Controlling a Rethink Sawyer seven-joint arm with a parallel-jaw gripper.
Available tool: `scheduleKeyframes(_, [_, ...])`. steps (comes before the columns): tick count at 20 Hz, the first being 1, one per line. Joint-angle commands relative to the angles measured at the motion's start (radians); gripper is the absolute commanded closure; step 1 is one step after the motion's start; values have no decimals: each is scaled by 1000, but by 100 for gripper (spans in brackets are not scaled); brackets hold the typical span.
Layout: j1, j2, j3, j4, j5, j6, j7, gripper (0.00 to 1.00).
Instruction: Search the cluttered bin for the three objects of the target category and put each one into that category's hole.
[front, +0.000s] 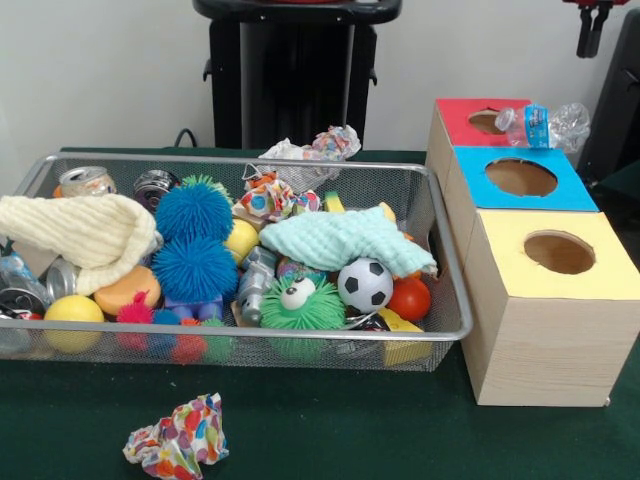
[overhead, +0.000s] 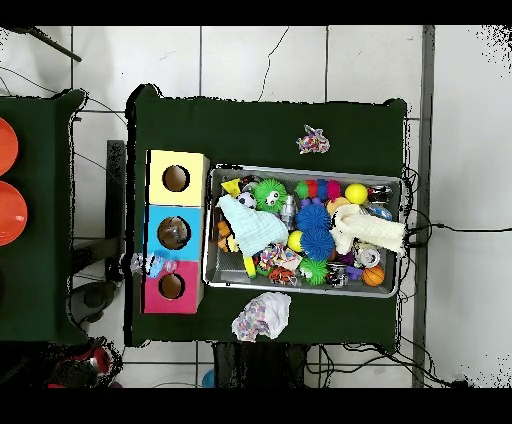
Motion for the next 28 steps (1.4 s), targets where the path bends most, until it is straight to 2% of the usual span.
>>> scheduleKeyframes(1, [-31,7,99,80,-19,-103,230,100])
scheduleKeyframes(8, [-40,46,111,89,-23,-165,229,100])
scheduleKeyframes(17, [27,152,85,58,20,-248,249,100])
scheduleKeyframes(22, [7,178,117,69,6,-312,260,100])
scheduleKeyframes(28, [3,196,120,66,10,-322,248,100])
